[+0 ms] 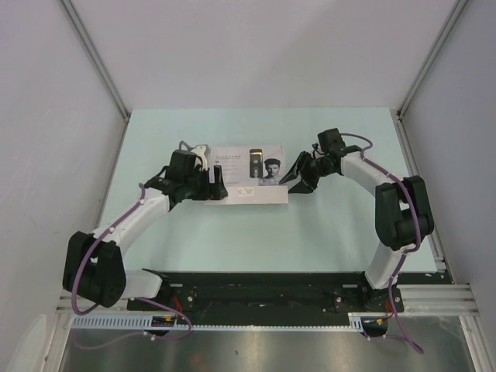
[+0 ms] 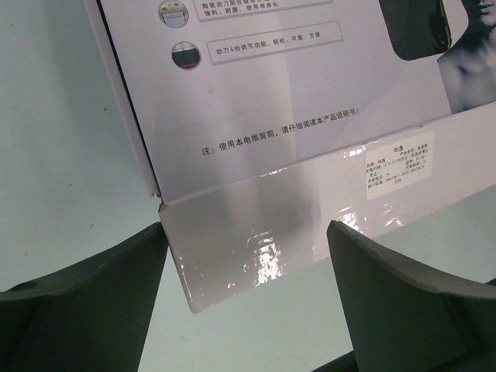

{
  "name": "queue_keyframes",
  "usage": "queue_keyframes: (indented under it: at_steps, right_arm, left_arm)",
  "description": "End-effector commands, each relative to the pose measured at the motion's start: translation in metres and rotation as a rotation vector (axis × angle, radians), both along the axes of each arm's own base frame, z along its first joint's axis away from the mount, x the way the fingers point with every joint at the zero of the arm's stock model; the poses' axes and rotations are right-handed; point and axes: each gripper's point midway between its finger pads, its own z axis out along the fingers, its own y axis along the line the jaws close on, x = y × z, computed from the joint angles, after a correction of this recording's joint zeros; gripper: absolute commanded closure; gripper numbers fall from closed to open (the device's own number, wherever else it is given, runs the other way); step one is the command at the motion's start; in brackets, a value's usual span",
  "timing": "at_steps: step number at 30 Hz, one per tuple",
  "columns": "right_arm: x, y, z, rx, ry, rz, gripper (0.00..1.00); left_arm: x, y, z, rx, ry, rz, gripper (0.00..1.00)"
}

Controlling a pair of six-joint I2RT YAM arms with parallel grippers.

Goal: Sort the hair-cutting tools
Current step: Close the storage box at the center of the board.

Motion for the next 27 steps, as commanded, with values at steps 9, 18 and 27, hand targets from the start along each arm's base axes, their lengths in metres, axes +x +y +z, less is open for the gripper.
queue_keyframes:
  at_steps: [9, 18, 27]
  right_arm:
    - [0.008, 0.014, 0.02, 0.059, -0.048, 0.025, 0.46]
    - [0.006, 0.013, 0.014, 0.039, -0.04, 0.031, 0.46]
    - [0.003, 0.015, 0.015, 0.037, -0.043, 0.044, 0.41]
  left_arm:
    - [0.009, 0.004, 0.025, 0.033, -0.085, 0.003, 0.06]
    - [0.009, 0.012, 0.016, 0.087, -0.085, 0.022, 0.08]
    - [0.01, 0.014, 0.019, 0.095, -0.098, 0.025, 0.03]
